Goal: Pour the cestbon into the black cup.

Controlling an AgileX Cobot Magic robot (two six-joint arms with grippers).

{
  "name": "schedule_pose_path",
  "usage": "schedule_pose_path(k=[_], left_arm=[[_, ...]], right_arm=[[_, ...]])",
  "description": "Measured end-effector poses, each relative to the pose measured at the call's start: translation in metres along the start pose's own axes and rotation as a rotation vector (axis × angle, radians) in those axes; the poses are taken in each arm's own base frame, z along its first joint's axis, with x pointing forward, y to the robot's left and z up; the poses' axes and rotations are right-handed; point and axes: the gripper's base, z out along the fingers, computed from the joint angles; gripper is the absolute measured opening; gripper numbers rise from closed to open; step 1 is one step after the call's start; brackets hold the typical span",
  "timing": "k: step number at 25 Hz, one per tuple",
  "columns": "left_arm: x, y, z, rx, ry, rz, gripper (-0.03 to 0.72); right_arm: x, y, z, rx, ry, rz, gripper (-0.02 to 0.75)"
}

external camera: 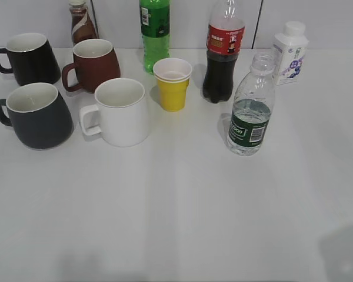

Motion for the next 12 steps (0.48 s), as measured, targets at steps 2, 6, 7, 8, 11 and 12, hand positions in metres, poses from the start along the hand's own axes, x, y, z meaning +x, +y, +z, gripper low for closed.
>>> schedule_pose_path(k=[2,6,7,8,11,12], left_arm=[[0.007,0.001,-0.004,-0.007,0.028,0.010,0.568],[0.015,0.002,0.001,-0.021,0.083,0.023,0.564],[0.017,0.003,0.003,-0.022,0.095,0.025,0.563],[0.019,0.002,0.005,-0.019,0.102,0.026,0.562],[0.018,0.001,0.009,-0.001,0.074,0.029,0.563],[0.018,0.000,0.012,0.004,0.062,0.028,0.563]], right_arm=[[0.002,0.003,-0.009,-0.031,0.079,0.009,0.614],[0.020,0.004,-0.012,-0.050,0.241,0.007,0.604],[0.024,0.004,-0.015,-0.054,0.239,0.002,0.601],[0.025,0.005,-0.018,-0.060,0.218,0.005,0.597],[0.029,0.005,-0.025,-0.065,0.072,0.010,0.596],[0.031,0.005,-0.026,-0.066,0.027,0.011,0.596]])
